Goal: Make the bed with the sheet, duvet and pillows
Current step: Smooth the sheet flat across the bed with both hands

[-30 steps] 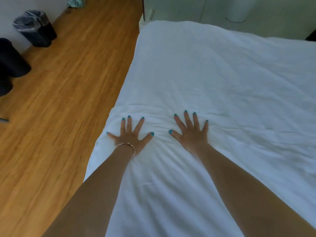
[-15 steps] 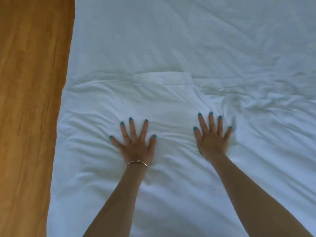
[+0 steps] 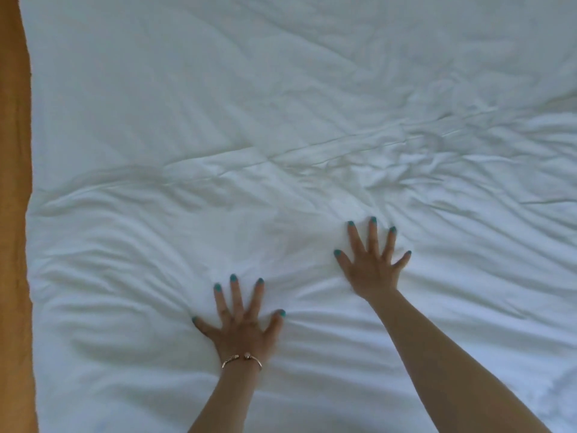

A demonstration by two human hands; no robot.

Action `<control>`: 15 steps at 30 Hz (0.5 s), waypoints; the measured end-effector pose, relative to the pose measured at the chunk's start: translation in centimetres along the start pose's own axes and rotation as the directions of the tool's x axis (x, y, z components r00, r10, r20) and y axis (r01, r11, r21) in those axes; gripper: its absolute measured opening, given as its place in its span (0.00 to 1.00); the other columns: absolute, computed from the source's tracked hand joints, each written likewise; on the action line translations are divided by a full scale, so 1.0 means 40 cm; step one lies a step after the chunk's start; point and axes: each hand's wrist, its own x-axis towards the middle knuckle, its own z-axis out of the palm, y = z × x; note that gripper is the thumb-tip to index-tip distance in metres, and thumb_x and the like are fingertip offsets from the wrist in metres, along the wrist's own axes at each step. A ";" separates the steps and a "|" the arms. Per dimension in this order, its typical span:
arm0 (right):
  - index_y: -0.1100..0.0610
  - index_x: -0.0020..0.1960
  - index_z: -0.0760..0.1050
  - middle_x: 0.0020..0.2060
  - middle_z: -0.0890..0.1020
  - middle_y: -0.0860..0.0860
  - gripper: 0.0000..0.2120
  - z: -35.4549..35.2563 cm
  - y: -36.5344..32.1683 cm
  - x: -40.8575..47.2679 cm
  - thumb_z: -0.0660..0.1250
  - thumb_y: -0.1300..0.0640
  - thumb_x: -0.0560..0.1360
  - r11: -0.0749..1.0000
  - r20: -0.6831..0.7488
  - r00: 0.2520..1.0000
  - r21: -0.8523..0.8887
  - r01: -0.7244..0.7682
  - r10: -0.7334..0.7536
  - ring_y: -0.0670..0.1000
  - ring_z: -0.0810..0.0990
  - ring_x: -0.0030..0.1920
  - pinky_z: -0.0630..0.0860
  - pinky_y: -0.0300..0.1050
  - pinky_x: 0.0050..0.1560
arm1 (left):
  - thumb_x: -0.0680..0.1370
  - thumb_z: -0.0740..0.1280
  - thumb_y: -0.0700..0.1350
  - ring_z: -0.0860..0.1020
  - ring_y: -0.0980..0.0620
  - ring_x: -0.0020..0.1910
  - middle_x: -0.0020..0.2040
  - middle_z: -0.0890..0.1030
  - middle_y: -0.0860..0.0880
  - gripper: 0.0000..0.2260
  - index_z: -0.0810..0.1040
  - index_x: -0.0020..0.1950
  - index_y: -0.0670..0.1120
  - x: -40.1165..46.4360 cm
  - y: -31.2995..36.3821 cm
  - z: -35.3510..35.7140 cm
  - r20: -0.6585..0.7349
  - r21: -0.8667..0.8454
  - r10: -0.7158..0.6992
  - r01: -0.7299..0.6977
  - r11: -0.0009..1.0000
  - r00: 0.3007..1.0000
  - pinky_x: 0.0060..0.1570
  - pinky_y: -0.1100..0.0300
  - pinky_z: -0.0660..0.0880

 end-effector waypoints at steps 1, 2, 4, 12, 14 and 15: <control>0.35 0.76 0.33 0.78 0.37 0.46 0.32 -0.004 0.002 -0.022 0.39 0.29 0.75 0.999 -0.025 0.999 0.017 0.031 -0.030 0.61 0.36 0.77 0.47 0.74 0.68 | 0.72 0.45 0.74 0.31 0.45 0.75 0.76 0.31 0.54 0.32 0.37 0.73 0.70 0.003 0.003 -0.002 0.048 0.024 -0.002 0.001 1.000 0.999 0.61 0.24 0.37; 0.36 0.77 0.37 0.79 0.41 0.46 0.34 -0.002 0.010 -0.048 0.40 0.28 0.74 0.997 -0.025 0.997 0.030 0.068 -0.068 0.61 0.40 0.78 0.50 0.75 0.68 | 0.72 0.42 0.75 0.26 0.45 0.73 0.73 0.25 0.54 0.33 0.30 0.71 0.69 0.005 0.006 -0.004 0.091 0.037 -0.009 0.006 0.999 0.996 0.60 0.24 0.35; 0.36 0.77 0.39 0.79 0.43 0.46 0.37 0.009 0.045 -0.102 0.44 0.26 0.72 0.992 0.012 0.993 0.042 0.119 -0.120 0.61 0.44 0.78 0.52 0.75 0.67 | 0.71 0.40 0.75 0.23 0.44 0.71 0.70 0.20 0.53 0.33 0.25 0.68 0.67 0.012 0.024 -0.022 0.128 0.062 -0.039 0.031 0.998 0.991 0.61 0.24 0.36; 0.28 0.66 0.22 0.70 0.22 0.38 0.46 0.047 0.190 -0.067 0.52 0.20 0.65 0.974 0.385 0.894 0.110 0.200 -0.227 0.58 0.24 0.73 0.40 0.80 0.64 | 0.73 0.38 0.72 0.22 0.40 0.69 0.68 0.17 0.49 0.34 0.17 0.63 0.61 0.043 0.083 -0.030 0.140 0.206 -0.162 0.131 0.970 0.977 0.62 0.22 0.42; 0.28 0.66 0.21 0.69 0.20 0.39 0.48 0.058 0.191 -0.045 0.55 0.20 0.64 0.965 0.408 0.875 0.131 0.225 -0.260 0.59 0.22 0.71 0.39 0.81 0.62 | 0.73 0.39 0.72 0.23 0.41 0.70 0.68 0.17 0.50 0.33 0.17 0.63 0.61 0.046 0.091 -0.029 0.110 0.212 -0.186 0.160 0.964 0.976 0.62 0.22 0.43; 0.29 0.65 0.20 0.68 0.20 0.40 0.49 0.067 0.193 -0.039 0.55 0.20 0.64 0.963 0.412 0.870 0.138 0.234 -0.270 0.60 0.21 0.71 0.38 0.82 0.61 | 0.73 0.39 0.72 0.23 0.41 0.70 0.68 0.18 0.50 0.33 0.18 0.63 0.61 0.044 0.097 -0.033 0.096 0.215 -0.198 0.174 0.961 0.976 0.63 0.23 0.43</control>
